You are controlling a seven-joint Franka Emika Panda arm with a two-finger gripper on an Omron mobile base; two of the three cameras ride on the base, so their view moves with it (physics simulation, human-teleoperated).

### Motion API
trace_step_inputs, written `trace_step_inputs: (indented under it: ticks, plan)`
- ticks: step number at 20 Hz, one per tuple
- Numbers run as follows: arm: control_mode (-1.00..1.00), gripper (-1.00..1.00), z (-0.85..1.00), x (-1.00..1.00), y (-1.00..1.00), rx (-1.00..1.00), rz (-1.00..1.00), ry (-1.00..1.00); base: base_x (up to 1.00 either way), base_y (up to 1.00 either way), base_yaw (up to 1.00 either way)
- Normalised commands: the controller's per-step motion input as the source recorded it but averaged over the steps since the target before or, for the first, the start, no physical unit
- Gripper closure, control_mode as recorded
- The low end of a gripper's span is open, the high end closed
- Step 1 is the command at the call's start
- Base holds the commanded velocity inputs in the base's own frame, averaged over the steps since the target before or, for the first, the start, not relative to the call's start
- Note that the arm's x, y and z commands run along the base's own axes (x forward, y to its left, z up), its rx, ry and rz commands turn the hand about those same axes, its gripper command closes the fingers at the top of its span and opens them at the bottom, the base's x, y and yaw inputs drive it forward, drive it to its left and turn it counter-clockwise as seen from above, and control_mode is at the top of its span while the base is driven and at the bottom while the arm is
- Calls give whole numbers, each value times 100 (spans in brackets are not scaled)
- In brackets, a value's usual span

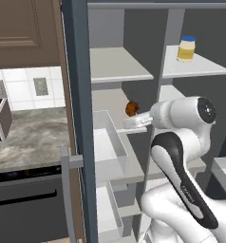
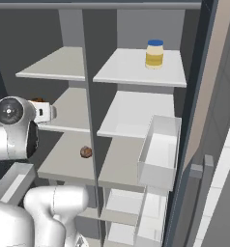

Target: Pick up the frozen chicken drumstick from the freezer, place it on any shelf in the fridge, and close the fridge and freezer doors when done.

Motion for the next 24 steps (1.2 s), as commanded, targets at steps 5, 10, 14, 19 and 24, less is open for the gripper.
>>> trace_step_inputs:
  ticks: [5,10,14,19,24]
  plan:
    - [-100,100,95,-100,-40,-8,1,43,0,0,0]
    - [-100,100,42,-100,-94,-5,-13,43,0,0,0]
    - [-100,100,1,-77,-100,-3,-31,1,0,0,0]
    - [-100,100,0,-36,-100,-2,-24,-12,0,0,0]
    - [-100,100,0,7,-100,0,-21,-18,0,0,0]
